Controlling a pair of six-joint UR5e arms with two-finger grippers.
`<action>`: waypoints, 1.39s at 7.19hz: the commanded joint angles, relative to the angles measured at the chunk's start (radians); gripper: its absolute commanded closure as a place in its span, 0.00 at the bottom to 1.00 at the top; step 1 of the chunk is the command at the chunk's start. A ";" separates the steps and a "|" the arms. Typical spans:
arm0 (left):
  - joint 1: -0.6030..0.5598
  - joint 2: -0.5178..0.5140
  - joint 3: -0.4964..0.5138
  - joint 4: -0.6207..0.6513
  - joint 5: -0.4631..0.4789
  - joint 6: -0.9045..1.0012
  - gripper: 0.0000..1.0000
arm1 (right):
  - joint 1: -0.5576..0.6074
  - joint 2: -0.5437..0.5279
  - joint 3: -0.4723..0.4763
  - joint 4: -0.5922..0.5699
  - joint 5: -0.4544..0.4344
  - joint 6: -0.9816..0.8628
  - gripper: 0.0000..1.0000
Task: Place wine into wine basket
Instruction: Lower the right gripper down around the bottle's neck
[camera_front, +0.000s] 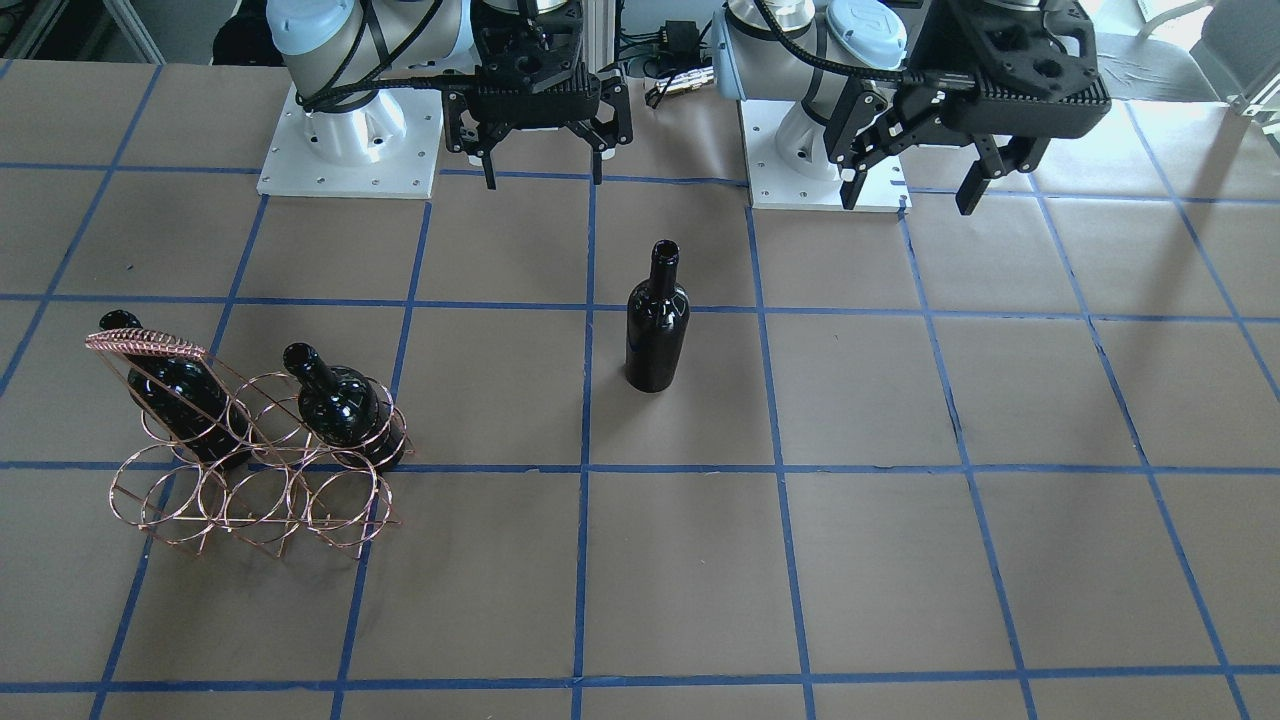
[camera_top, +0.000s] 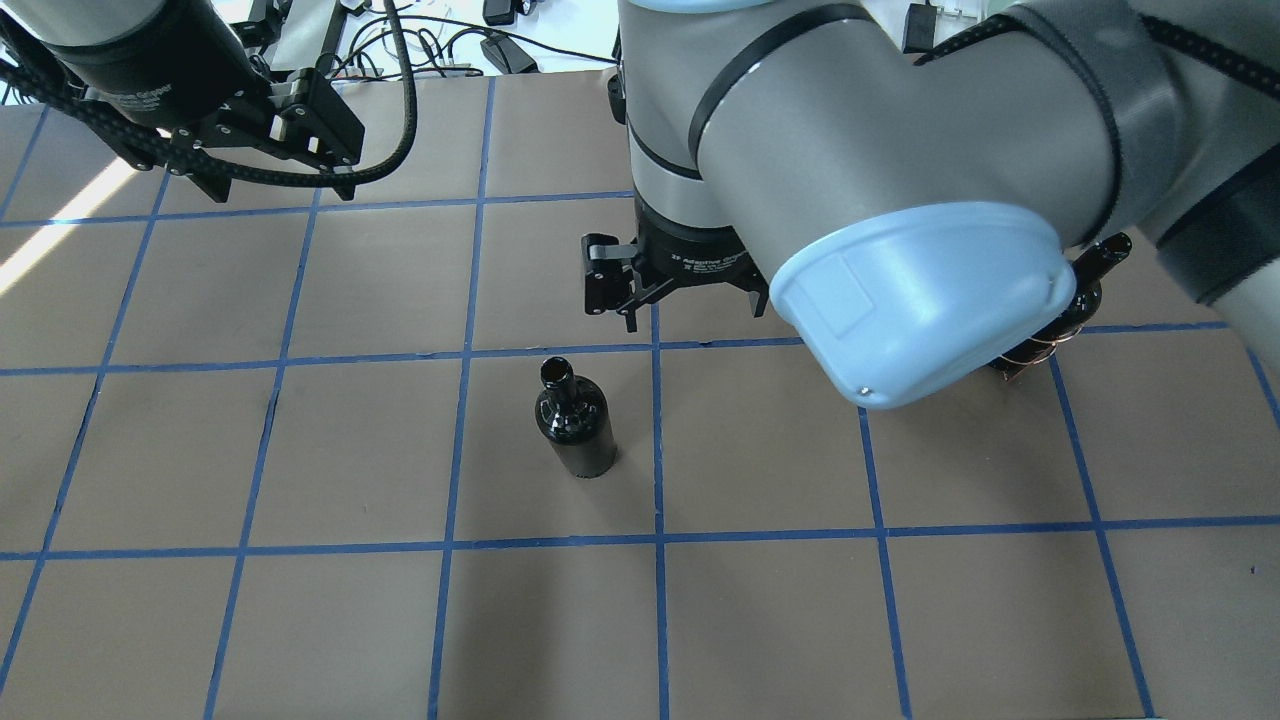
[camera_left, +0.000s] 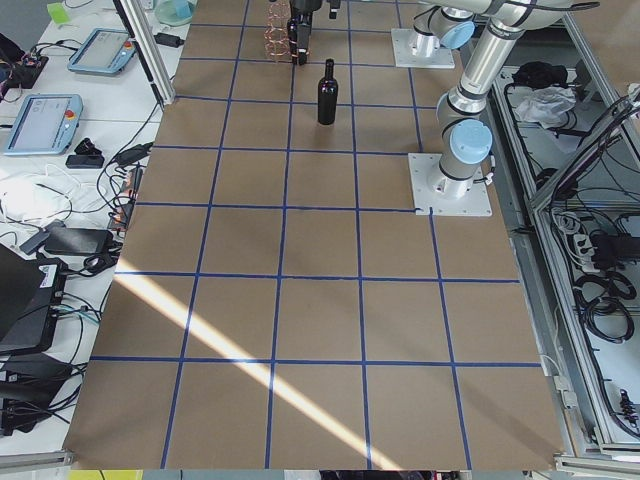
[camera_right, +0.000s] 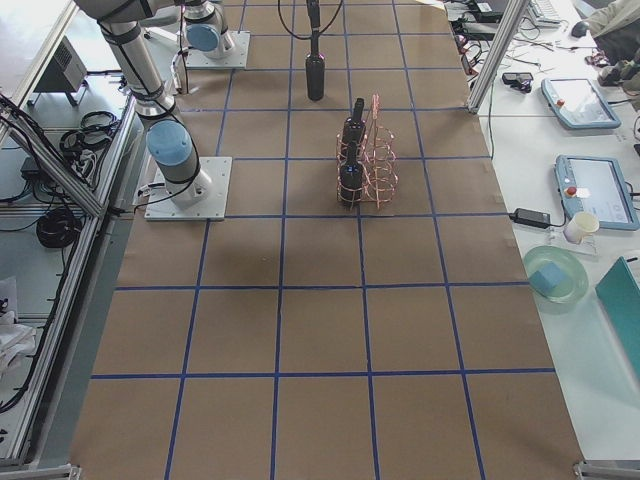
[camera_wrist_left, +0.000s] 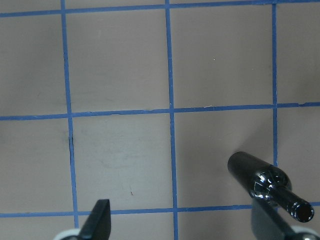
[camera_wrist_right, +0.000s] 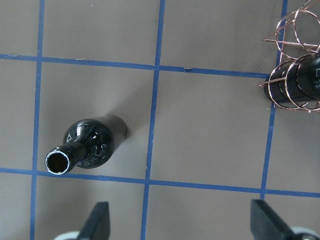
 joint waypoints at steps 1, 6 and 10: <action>-0.002 0.006 -0.001 -0.013 0.001 0.000 0.00 | 0.000 -0.003 0.015 0.000 0.003 -0.001 0.00; -0.002 0.008 -0.001 -0.015 0.001 -0.002 0.00 | 0.000 -0.006 0.027 0.000 0.003 -0.002 0.00; 0.000 0.020 -0.014 -0.019 0.001 -0.003 0.00 | -0.001 -0.006 0.029 0.003 0.006 -0.012 0.00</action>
